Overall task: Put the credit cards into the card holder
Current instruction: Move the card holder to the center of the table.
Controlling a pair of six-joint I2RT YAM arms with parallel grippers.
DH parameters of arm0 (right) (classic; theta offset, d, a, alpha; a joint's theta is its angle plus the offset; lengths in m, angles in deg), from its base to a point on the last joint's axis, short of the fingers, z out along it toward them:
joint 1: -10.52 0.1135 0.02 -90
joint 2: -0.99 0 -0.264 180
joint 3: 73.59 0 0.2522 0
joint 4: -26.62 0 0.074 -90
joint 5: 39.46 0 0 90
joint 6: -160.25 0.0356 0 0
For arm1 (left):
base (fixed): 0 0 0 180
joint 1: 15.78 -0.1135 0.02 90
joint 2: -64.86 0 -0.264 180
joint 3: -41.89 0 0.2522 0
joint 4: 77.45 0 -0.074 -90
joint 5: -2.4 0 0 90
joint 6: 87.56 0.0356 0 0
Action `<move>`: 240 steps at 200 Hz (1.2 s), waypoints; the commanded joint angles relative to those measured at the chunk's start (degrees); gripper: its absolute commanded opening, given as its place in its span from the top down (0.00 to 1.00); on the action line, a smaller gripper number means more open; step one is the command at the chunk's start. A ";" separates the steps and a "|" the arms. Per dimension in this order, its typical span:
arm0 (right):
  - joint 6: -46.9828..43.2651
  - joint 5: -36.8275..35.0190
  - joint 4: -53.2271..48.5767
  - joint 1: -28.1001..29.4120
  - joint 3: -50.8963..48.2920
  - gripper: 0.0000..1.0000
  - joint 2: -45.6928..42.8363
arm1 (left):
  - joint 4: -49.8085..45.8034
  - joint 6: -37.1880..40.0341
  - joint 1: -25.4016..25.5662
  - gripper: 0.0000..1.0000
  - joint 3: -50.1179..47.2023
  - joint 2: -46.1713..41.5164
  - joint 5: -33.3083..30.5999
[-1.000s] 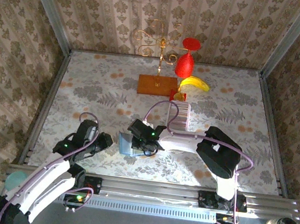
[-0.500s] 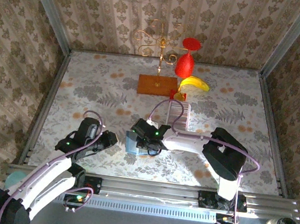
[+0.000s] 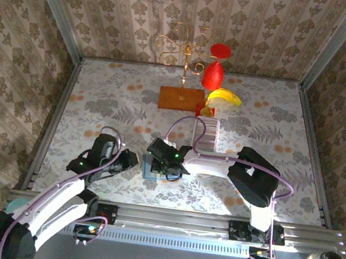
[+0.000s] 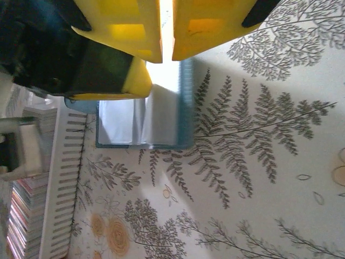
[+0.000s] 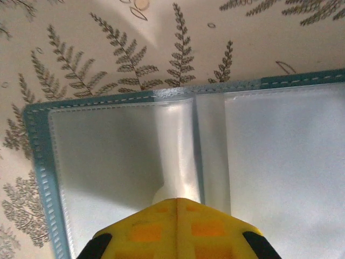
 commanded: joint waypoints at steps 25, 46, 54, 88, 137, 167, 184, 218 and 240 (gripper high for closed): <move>1.24 2.30 1.48 0.24 -0.85 0.96 2.35 | 5.44 -0.33 -0.16 0.90 -0.06 4.02 3.54; 1.26 2.57 1.86 0.24 -1.06 0.96 2.14 | 5.90 0.09 -0.18 0.94 -0.28 7.04 3.11; 1.37 2.45 1.93 0.22 -1.22 0.96 2.04 | 6.84 0.18 -0.13 0.94 -0.49 8.21 3.08; 1.97 2.92 3.57 0.24 -2.29 0.96 1.66 | 10.44 0.28 0.23 0.96 -0.68 13.32 3.63; 2.04 2.76 4.03 0.33 -2.51 0.96 0.82 | 15.18 -0.28 3.12 0.95 -0.77 16.35 2.97; 2.05 2.84 4.15 0.33 -2.47 0.96 0.60 | 16.63 -0.09 3.45 0.95 -0.77 19.47 3.03; 2.02 3.02 4.05 0.33 -2.19 0.96 0.63 | 17.56 0.26 3.58 0.96 -0.68 21.60 3.79; 1.79 3.11 4.43 0.33 -1.93 0.96 -0.08 | 15.15 1.41 3.58 0.98 -0.87 23.48 1.54; 1.19 3.02 4.95 0.25 -1.74 0.95 -1.02 | 15.57 0.95 3.58 0.98 -2.42 22.67 0.49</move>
